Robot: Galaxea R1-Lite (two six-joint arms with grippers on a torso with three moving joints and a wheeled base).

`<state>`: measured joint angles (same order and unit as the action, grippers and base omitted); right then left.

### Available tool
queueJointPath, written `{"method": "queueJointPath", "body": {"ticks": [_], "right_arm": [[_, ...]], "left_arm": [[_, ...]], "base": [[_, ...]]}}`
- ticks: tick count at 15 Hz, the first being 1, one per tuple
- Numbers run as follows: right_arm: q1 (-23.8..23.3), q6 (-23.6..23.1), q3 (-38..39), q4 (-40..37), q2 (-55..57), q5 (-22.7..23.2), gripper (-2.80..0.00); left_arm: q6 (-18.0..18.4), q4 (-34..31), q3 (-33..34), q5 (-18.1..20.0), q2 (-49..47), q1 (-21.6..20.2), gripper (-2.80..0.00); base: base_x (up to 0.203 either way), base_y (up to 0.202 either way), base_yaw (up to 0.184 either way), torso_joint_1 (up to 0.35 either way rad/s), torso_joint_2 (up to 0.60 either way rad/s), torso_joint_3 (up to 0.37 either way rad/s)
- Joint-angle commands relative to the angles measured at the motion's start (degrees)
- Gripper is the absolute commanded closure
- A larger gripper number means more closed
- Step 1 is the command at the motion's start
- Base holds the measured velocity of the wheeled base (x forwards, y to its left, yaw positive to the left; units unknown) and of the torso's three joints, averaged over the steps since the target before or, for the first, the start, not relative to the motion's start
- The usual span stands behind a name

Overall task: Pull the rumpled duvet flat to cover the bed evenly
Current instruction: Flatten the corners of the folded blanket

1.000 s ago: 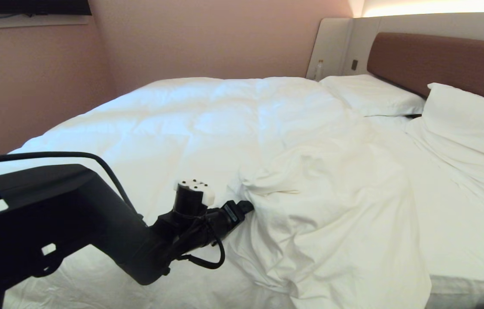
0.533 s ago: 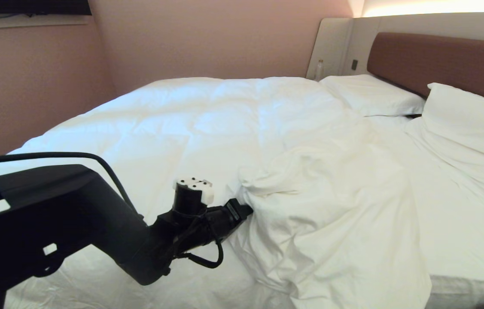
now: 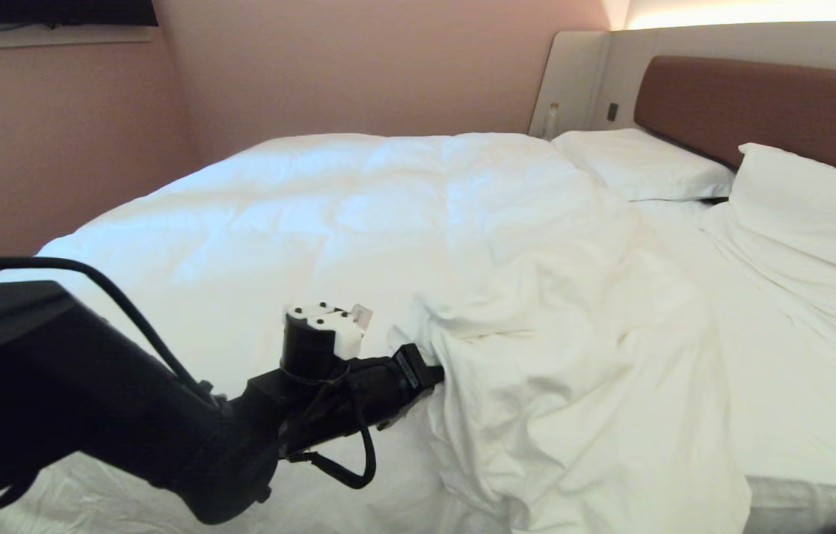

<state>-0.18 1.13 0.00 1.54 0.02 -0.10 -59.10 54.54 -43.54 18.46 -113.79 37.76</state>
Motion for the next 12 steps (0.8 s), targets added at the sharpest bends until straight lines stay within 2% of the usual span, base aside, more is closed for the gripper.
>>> {"method": "queueJointPath", "body": {"ticks": [1,4,6,12], "right_arm": [[0.01,-0.07,0.0,0.05,-0.02,0.01,0.0],[0.01,-0.07,0.0,0.05,-0.02,0.01,0.0],[0.01,-0.16,0.0,0.05,-0.02,0.01,0.0],[0.01,-0.16,0.0,0.05,-0.02,0.01,0.0]], "left_arm": [[-0.32,0.17,2.15,0.08,6.25,2.34,0.0],[-0.4,-1.15,5.89,-0.01,17.51,9.46,0.0],[-0.35,-5.15,6.78,-0.01,23.51,14.62,0.0],[2.57,-15.42,7.53,1.15,32.69,21.86,0.0]], "base": [[0.0,0.0,0.0,0.0,0.0,0.0],[0.0,0.0,0.0,0.0,0.0,0.0],[0.0,0.0,0.0,0.0,0.0,0.0],[0.0,0.0,0.0,0.0,0.0,0.0]]}}
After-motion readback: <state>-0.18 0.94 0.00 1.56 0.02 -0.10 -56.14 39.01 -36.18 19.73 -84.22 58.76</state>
